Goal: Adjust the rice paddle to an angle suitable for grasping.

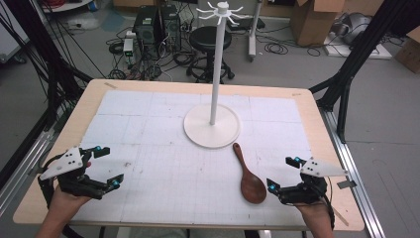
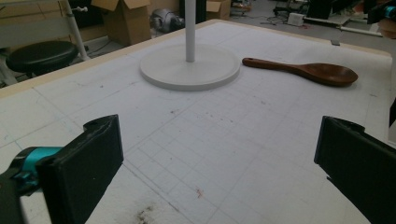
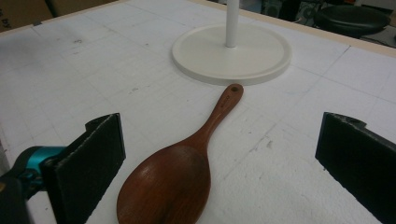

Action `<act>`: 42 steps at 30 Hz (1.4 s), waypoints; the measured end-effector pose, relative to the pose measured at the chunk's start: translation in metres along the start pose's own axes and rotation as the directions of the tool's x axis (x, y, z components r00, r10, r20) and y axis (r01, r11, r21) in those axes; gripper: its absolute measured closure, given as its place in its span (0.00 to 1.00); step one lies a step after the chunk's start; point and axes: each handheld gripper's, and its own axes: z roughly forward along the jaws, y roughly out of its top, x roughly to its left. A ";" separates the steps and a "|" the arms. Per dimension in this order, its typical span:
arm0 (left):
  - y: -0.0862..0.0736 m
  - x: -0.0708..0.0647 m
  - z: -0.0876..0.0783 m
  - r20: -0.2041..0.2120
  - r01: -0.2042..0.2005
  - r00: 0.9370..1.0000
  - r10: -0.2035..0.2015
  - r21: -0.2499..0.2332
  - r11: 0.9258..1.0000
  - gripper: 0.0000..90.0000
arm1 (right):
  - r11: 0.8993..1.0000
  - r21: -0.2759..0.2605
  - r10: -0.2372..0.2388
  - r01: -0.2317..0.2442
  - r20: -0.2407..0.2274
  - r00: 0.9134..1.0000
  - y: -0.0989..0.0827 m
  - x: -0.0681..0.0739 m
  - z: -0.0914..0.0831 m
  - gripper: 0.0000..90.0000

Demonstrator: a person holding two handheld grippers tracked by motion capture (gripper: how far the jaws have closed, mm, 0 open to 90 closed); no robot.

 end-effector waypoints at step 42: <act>0.000 0.000 0.005 0.001 -0.007 1.000 0.007 0.002 1.000 0.02 | 0.996 0.085 -0.016 0.016 -0.001 1.000 0.008 0.004 0.008 0.04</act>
